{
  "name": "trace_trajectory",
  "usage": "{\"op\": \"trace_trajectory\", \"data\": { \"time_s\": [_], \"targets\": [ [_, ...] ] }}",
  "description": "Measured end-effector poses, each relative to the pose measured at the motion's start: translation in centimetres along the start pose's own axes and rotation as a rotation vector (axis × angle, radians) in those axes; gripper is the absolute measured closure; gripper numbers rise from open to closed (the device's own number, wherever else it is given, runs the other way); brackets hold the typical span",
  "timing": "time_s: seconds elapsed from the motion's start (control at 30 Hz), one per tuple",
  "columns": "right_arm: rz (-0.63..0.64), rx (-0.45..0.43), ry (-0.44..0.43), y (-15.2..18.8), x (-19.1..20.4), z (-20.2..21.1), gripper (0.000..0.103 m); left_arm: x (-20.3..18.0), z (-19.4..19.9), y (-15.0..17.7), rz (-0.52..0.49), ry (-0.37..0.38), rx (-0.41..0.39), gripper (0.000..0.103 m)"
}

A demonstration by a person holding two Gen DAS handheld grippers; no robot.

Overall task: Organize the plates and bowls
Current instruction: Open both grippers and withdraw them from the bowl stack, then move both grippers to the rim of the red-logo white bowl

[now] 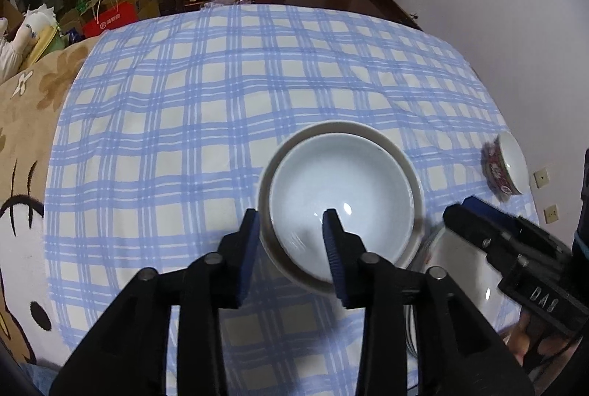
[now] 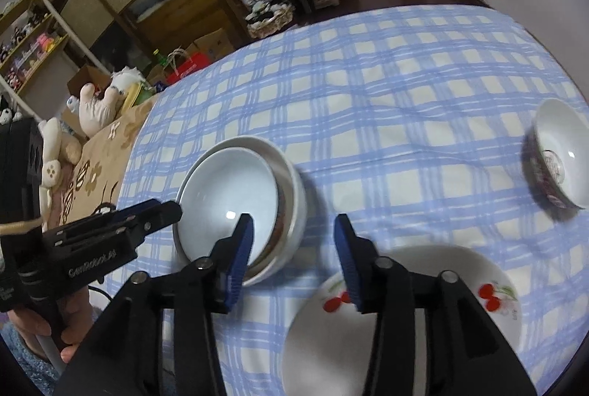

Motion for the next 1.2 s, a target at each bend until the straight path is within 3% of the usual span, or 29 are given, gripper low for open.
{"op": "trace_trajectory", "data": {
  "time_s": [0.1,0.2,0.27,0.37,0.57,1.2],
  "targets": [
    [-0.020,-0.040,0.028,-0.4,-1.0,2.0,0.037,-1.1,1.4,0.2,-0.010,0.044,-0.022,0.056],
    [-0.055,-0.060,0.038,-0.9,-2.1,4.1,0.025,-2.5,3.1,0.1,-0.064,0.039,-0.073,0.047],
    [-0.081,-0.093,0.038,-1.4,-2.8,5.8,0.011,-3.4,3.9,0.0,-0.089,0.040,-0.089,0.039],
    [-0.094,-0.139,0.062,-2.1,-3.8,8.0,0.002,-4.9,5.0,-0.2,-0.115,0.050,-0.102,0.027],
    [-0.113,-0.189,0.108,-2.8,-6.5,11.4,0.000,-7.0,6.9,-1.2,-0.121,0.064,-0.150,0.013],
    [-0.189,-0.269,0.210,-4.7,-16.0,15.3,0.000,-15.7,5.0,-5.5,-0.187,0.089,-0.181,0.011]
  ]
}}
Point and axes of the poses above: each gripper's, at about its wrist camera, not at the fingertips, and z roughly against the way its jaws point, x to its left, y to its underside, the point moved 6 cm from there along -z, roughly the way its jaws point, and after that the axes turned 6 degrees about -x, right-handed, at the moved point
